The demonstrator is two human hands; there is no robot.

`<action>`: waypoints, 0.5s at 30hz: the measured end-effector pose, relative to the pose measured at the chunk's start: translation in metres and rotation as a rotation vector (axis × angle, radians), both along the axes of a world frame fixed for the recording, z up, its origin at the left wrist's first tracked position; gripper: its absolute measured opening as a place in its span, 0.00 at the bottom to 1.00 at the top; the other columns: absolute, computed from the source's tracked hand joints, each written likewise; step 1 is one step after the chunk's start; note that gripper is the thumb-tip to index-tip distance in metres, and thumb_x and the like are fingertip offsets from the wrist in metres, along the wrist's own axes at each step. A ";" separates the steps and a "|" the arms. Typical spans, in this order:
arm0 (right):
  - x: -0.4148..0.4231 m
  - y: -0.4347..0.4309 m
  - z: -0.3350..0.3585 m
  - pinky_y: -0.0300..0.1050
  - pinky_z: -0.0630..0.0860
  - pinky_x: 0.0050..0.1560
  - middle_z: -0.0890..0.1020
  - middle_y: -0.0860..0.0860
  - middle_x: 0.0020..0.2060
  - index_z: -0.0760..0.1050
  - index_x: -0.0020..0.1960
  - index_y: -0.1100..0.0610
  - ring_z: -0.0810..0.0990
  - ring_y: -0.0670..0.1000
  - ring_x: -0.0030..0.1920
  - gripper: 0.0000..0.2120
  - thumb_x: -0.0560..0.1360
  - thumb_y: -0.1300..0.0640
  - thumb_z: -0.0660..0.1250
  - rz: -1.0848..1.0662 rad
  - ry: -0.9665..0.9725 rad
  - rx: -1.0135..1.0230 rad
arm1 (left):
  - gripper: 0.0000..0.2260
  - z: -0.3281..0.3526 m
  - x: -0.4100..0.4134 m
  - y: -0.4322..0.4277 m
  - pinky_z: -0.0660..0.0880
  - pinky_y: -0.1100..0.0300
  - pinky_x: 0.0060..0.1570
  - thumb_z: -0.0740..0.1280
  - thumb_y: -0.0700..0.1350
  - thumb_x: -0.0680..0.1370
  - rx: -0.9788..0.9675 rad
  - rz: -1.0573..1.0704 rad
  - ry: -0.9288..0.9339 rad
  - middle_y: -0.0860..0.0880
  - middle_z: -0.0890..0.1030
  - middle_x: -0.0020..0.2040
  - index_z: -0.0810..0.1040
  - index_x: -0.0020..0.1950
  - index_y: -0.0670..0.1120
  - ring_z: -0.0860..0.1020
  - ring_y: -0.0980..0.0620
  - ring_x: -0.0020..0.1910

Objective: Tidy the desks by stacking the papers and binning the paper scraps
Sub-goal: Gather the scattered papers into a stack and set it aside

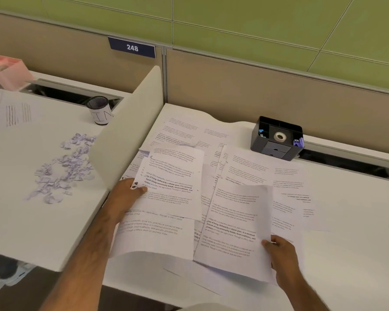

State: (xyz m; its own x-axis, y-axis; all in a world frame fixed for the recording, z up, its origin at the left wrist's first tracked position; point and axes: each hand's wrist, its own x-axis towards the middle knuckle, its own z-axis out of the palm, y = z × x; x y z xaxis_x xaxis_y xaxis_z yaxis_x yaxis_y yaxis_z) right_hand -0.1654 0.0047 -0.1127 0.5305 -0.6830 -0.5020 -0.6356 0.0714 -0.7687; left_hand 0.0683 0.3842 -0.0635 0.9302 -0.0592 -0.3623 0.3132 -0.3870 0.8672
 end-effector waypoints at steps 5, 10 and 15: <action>-0.003 0.001 0.002 0.68 0.81 0.49 0.87 0.53 0.41 0.83 0.44 0.57 0.84 0.64 0.47 0.06 0.75 0.63 0.68 0.007 0.003 0.016 | 0.05 0.005 -0.006 -0.007 0.80 0.52 0.53 0.73 0.38 0.78 -0.147 0.050 0.071 0.47 0.87 0.48 0.84 0.51 0.46 0.85 0.45 0.48; 0.002 0.009 0.012 0.66 0.80 0.54 0.87 0.55 0.45 0.83 0.47 0.59 0.84 0.64 0.50 0.06 0.77 0.65 0.67 0.000 -0.072 0.096 | 0.04 0.000 -0.025 -0.054 0.79 0.60 0.45 0.73 0.39 0.78 -0.199 -0.036 0.144 0.52 0.87 0.45 0.84 0.50 0.48 0.85 0.49 0.46; 0.015 0.023 0.033 0.56 0.82 0.53 0.88 0.55 0.49 0.82 0.54 0.64 0.86 0.61 0.51 0.08 0.80 0.67 0.65 0.058 -0.194 0.243 | 0.11 -0.015 -0.037 -0.101 0.77 0.68 0.43 0.73 0.37 0.78 -0.167 -0.170 0.157 0.47 0.86 0.55 0.83 0.60 0.42 0.83 0.55 0.46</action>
State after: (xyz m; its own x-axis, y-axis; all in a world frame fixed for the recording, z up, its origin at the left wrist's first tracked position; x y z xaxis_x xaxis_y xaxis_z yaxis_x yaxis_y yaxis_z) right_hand -0.1505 0.0278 -0.0797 0.6670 -0.5214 -0.5323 -0.4873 0.2353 -0.8410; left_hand 0.0312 0.2833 -0.0789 0.8350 -0.2803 -0.4734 0.3917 -0.3013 0.8693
